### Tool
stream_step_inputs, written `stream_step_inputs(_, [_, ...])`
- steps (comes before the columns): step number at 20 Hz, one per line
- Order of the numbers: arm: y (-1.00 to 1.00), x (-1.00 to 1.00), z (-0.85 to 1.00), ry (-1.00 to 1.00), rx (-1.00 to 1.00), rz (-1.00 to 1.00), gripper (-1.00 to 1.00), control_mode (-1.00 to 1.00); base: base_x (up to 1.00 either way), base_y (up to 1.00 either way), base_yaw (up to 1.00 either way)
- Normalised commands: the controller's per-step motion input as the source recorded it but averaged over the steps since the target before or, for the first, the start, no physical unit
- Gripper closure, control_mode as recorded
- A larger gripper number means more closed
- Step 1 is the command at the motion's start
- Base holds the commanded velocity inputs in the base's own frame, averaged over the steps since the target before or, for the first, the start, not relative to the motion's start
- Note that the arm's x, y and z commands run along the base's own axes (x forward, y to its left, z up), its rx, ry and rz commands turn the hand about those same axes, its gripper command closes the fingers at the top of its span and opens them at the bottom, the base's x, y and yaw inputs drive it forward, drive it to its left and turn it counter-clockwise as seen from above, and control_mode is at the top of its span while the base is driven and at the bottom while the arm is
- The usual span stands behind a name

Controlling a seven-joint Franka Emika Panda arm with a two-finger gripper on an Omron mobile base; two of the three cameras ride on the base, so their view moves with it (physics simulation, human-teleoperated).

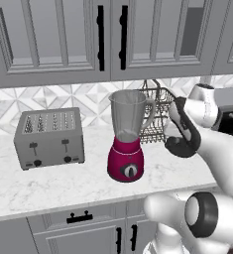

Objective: Close the lid blender by securely placing the lid on top.

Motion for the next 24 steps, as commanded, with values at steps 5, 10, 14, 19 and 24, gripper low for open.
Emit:
stream_step_inputs(5, [-0.01, -0.63, 1.00, -0.15, 0.00, 0.00, 1.00, -1.00, 0.00, 0.00, 0.00])
stream_step_inputs(10, [0.19, -0.62, 1.00, -0.13, 0.00, 0.00, 1.00, -1.00, 0.00, 0.00, 0.00])
stream_step_inputs(14, [0.38, -0.40, 0.94, -0.11, 0.00, 0.00, 1.00, -1.00, 0.00, 0.00, 0.00])
stream_step_inputs(19, [0.55, -0.27, 0.89, -0.09, -0.03, 0.00, 1.00, -1.00, 0.00, 0.00, 0.00])
stream_step_inputs(24, [0.76, -0.10, 0.57, -0.05, -0.05, 0.00, 1.00, -1.00, 0.00, 0.00, 0.00])
